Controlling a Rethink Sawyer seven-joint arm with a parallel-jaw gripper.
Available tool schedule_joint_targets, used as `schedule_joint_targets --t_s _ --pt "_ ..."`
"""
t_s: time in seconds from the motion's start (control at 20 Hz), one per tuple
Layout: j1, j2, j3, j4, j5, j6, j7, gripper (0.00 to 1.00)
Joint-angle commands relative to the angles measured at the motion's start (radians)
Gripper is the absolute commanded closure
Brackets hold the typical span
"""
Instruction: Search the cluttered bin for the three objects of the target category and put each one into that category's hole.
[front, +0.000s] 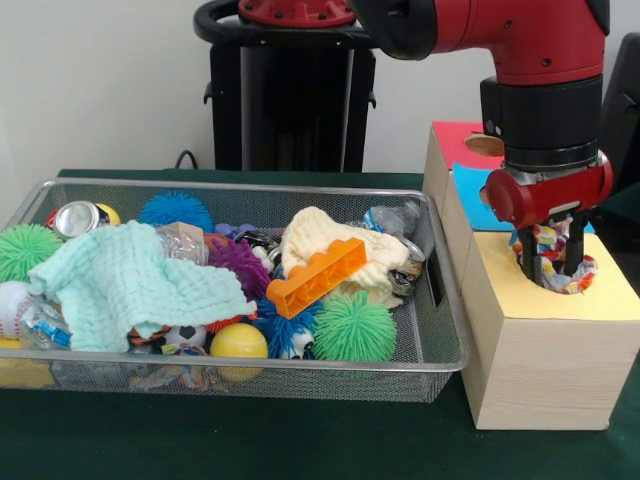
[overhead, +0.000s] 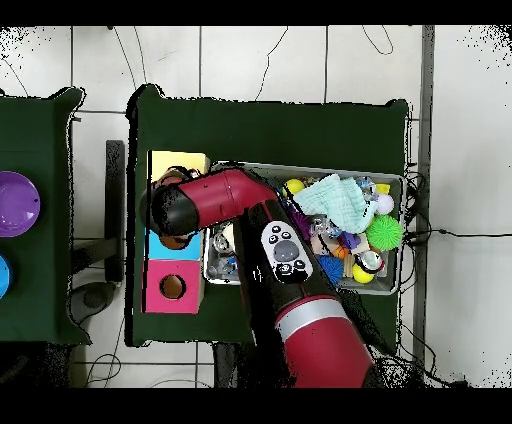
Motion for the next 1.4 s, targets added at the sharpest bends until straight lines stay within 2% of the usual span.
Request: schedule_joint_targets --t_s 0.05,1.2,1.25,1.4 --pt "-0.054 -0.046 -0.012 0.018 0.011 0.099 0.024 0.0" --pt "-0.059 -0.049 -0.009 0.031 0.006 0.089 0.02 0.0" --pt "-0.061 -0.049 -0.007 0.033 0.007 0.085 0.019 1.0" --pt "-0.064 -0.049 -0.002 0.035 0.007 0.087 0.017 1.0"
